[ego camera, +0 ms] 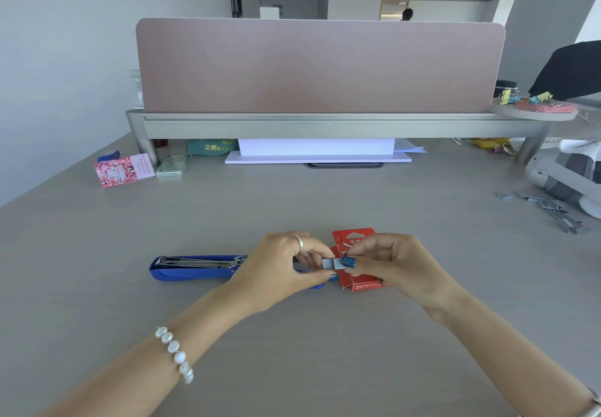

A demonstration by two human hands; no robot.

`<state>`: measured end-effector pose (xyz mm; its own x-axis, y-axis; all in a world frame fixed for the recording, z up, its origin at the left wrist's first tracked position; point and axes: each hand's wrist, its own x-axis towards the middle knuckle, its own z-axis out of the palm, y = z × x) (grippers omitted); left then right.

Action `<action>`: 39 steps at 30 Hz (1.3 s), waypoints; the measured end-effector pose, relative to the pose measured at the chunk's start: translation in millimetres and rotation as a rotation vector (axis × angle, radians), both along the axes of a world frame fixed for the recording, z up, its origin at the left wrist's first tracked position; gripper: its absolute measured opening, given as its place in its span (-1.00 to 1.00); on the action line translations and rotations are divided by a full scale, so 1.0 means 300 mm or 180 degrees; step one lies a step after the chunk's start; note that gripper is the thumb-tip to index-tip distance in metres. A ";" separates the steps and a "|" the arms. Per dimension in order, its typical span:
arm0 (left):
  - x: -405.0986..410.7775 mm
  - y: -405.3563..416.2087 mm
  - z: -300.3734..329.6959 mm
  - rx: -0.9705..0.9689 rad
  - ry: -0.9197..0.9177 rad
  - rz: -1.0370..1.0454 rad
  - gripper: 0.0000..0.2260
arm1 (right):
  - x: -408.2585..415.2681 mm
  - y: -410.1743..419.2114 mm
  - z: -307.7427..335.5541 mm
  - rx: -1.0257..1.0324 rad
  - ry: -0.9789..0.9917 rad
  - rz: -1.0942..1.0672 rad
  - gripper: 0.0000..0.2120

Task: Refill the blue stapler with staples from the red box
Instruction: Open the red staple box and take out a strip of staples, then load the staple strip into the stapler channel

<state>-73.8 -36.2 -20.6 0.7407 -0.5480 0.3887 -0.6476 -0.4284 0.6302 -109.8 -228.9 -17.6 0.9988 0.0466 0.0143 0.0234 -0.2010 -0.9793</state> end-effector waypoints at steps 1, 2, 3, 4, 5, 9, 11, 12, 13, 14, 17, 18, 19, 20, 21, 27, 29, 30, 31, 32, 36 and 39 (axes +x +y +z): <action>0.002 0.002 -0.001 -0.0006 0.0009 0.0012 -0.85 | -0.001 -0.002 0.001 -0.0035 -0.0011 0.0010 -0.96; 0.004 0.004 -0.002 -0.0016 0.0021 0.0023 -0.85 | -0.003 -0.002 0.003 -0.0038 -0.0018 0.0004 -0.96; 0.005 0.007 -0.001 -0.0036 0.0042 0.0031 -0.85 | -0.005 -0.003 0.006 -0.0029 -0.0019 -0.0016 -0.97; 0.007 0.011 0.001 -0.0067 0.0070 0.0040 -0.84 | -0.007 -0.006 0.009 -0.0052 -0.0017 -0.0037 -0.97; 0.009 0.015 0.005 -0.0108 0.0098 0.0052 -0.84 | -0.008 -0.010 0.012 -0.0104 -0.0014 -0.0046 -0.97; 0.016 0.050 0.022 -0.0290 0.0148 0.0201 -0.79 | -0.005 -0.039 0.020 0.0030 -0.0033 -0.0091 -0.87; 0.017 0.076 0.027 -0.0337 0.0172 0.0297 -0.77 | -0.002 -0.053 0.021 0.0200 -0.0004 -0.0109 -0.83; 0.017 0.091 0.027 -0.0340 0.0190 0.0355 -0.77 | -0.002 -0.058 0.022 0.0268 0.0029 -0.0104 -0.82; 0.017 0.107 0.027 -0.0348 0.0206 0.0415 -0.77 | 0.001 -0.062 0.019 0.0284 0.0058 -0.0086 -0.81; 0.018 0.127 0.024 -0.0364 0.0221 0.0481 -0.77 | 0.001 -0.060 0.017 0.0259 0.0087 -0.0066 -0.79; 0.023 0.186 0.012 -0.0453 0.0257 0.0710 -0.76 | 0.007 -0.040 0.004 0.0092 0.0112 -0.0052 -0.77; 0.026 0.202 0.007 -0.0476 0.0276 0.0801 -0.77 | 0.010 -0.027 0.002 0.0044 0.0094 -0.0080 -0.79; 0.030 0.217 0.000 -0.0514 0.0315 0.0893 -0.79 | 0.015 -0.011 0.003 0.0000 0.0062 -0.0113 -0.81; 0.035 0.228 -0.006 -0.0578 0.0386 0.0970 -0.81 | 0.021 0.007 0.006 -0.0056 0.0015 -0.0124 -0.82; 0.040 0.236 -0.010 -0.0653 0.0475 0.1033 -0.84 | 0.029 0.025 0.009 -0.0143 -0.0047 -0.0112 -0.84; 0.048 0.251 -0.036 -0.0748 0.0758 0.0958 -0.86 | 0.066 0.132 0.020 -0.1092 -0.0662 0.0000 -0.83; 0.046 0.252 -0.042 -0.0740 0.0761 0.0944 -0.84 | 0.064 0.161 0.017 -0.1246 -0.0731 0.0057 -0.83; 0.045 0.253 -0.044 -0.0737 0.0754 0.0937 -0.83 | 0.062 0.172 0.014 -0.1285 -0.0762 0.0074 -0.84; 0.046 0.254 -0.046 -0.0739 0.0755 0.0939 -0.83 | 0.060 0.180 0.010 -0.1342 -0.0819 0.0056 -0.85; 0.047 0.255 -0.046 -0.0750 0.0761 0.0940 -0.83 | 0.060 0.184 0.004 -0.1427 -0.0899 0.0014 -0.85; 0.045 0.252 -0.044 -0.0750 0.0751 0.0911 -0.83 | 0.054 0.184 -0.009 -0.1589 -0.1051 -0.0083 -0.86; 0.045 0.251 -0.048 -0.0767 0.0762 0.0877 -0.83 | 0.055 0.181 -0.013 -0.1590 -0.1092 -0.0126 -0.87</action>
<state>-60.3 39.1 -34.9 0.9314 -0.2319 0.2807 -0.3531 -0.3871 0.8518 -93.3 -174.5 -21.6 0.9422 0.0936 0.3218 0.3043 -0.6416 -0.7041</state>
